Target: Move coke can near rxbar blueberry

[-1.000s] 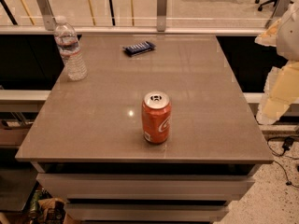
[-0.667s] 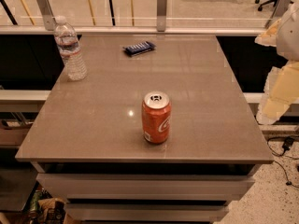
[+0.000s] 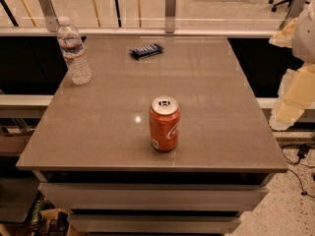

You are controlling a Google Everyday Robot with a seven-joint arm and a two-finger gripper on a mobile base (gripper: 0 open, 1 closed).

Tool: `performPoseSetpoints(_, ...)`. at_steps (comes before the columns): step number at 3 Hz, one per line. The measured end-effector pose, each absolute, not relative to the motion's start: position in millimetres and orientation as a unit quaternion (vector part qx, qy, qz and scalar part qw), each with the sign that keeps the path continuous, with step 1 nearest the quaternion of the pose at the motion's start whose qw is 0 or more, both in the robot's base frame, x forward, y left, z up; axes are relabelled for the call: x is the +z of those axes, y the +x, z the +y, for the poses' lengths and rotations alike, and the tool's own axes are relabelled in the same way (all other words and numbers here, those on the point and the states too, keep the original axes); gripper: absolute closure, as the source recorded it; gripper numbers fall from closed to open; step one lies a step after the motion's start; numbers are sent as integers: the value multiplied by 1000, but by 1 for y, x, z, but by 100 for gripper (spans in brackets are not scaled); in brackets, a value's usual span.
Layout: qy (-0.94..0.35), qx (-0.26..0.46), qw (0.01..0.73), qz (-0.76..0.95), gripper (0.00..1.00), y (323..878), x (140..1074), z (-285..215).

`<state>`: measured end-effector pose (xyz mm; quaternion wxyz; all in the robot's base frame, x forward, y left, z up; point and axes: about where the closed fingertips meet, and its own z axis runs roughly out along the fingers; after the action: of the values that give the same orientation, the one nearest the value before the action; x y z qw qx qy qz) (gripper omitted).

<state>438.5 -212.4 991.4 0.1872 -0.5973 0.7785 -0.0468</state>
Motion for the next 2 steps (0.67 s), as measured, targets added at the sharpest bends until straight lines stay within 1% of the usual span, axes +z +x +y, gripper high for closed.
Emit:
performPoseSetpoints(1,-599,-20,214,771,0,437,992,-206)
performPoseSetpoints(2,-607,36,272,746,0,434,990,-197)
